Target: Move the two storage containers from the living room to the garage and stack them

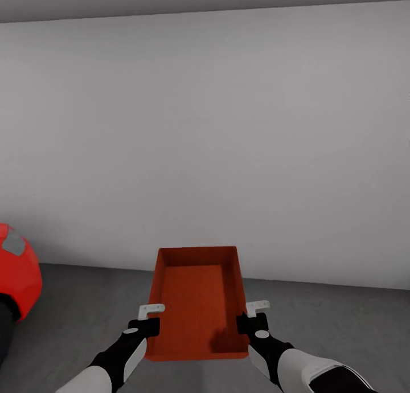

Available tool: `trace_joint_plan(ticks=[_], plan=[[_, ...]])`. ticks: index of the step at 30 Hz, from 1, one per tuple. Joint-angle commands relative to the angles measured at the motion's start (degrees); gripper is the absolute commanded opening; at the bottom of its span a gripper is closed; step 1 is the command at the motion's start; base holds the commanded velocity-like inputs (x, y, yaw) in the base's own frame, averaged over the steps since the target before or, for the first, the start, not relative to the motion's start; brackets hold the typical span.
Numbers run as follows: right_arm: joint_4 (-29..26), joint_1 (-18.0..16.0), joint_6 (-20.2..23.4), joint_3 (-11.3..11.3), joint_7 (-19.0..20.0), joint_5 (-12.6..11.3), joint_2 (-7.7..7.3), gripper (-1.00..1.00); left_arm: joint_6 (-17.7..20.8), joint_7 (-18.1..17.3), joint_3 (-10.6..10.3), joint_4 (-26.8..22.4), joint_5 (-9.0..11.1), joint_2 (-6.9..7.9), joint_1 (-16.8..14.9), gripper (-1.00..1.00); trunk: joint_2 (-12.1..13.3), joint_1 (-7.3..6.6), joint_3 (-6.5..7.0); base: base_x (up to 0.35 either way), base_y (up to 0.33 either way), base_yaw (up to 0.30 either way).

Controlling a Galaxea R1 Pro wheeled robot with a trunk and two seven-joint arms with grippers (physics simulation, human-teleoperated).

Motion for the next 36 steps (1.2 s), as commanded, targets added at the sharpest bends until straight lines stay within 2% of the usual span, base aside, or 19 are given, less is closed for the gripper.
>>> trace_joint_plan(ticks=[1, 8, 15, 36], plan=[[0.1, 0.0, 0.0, -1.8, 0.3, 0.2, 0.06, -1.0, -3.2, 4.7, 2.7, -0.3, 1.6, -0.01, -0.1, -1.0, -0.1, 0.05, -0.11, 0.32, 0.0, -0.127], [0.1, 0.0, 0.0, -1.8, 0.3, 0.2, 0.08, -1.0, -3.2, 4.7, 2.7, -0.3, 1.6, 0.01, -0.1, -1.0, -0.1, 0.05, -0.11, 0.32, 0.0, -0.191], [0.1, 0.0, 0.0, -1.8, 0.3, 0.2, 0.08, -1.0, -3.2, 4.7, 2.7, -0.4, 1.6, 0.02, -0.1, -1.0, -0.1, 0.05, -0.11, 0.263, 0.0, -0.048], [0.1, 0.0, 0.1, -1.8, 0.3, 0.2, 0.05, -1.0, -3.2, 4.7, 2.7, -0.3, 1.6, 0.02, -0.1, -1.0, -0.1, 0.05, -1.82, 0.011, 0.0, -0.001]])
